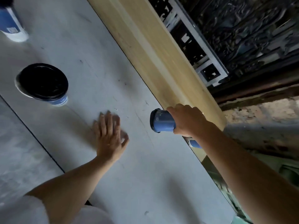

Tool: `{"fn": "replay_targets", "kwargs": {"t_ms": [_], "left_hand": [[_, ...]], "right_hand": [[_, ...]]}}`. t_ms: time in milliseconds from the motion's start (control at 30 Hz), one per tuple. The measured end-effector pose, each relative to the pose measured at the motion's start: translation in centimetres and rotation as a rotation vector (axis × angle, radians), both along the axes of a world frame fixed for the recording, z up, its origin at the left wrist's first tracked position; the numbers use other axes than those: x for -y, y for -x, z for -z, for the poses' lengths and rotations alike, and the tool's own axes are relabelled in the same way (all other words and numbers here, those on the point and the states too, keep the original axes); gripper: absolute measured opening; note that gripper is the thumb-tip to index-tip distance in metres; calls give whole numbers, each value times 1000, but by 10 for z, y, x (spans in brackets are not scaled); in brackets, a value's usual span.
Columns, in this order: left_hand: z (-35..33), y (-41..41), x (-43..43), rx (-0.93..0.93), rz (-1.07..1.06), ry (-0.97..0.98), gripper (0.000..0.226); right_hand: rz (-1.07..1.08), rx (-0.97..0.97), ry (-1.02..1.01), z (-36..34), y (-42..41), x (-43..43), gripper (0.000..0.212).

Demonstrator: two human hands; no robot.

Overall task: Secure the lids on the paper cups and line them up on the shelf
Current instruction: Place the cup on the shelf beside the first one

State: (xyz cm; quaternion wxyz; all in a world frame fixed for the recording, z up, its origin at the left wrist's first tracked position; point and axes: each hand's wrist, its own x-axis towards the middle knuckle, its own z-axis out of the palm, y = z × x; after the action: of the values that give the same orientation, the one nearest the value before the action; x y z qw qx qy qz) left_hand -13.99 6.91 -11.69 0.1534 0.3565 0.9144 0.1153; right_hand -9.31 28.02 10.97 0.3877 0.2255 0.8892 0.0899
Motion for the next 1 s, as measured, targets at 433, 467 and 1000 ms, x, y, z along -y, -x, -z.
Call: {"fn": "replay_targets", "kwargs": {"t_ms": [433,467,1000], "left_hand": [[12,-6,-12,-56,-131,-61,79],[11,-6,-13,-57,-139,-60,78],[5,-5,-16,-21,-185,-41,75]], "right_hand": [[-258,217,-309,-57,43,-35,46],[-274,233,-331,-61,43,-36,46],[-269,310,-337,-47,41,-36,49]]}}
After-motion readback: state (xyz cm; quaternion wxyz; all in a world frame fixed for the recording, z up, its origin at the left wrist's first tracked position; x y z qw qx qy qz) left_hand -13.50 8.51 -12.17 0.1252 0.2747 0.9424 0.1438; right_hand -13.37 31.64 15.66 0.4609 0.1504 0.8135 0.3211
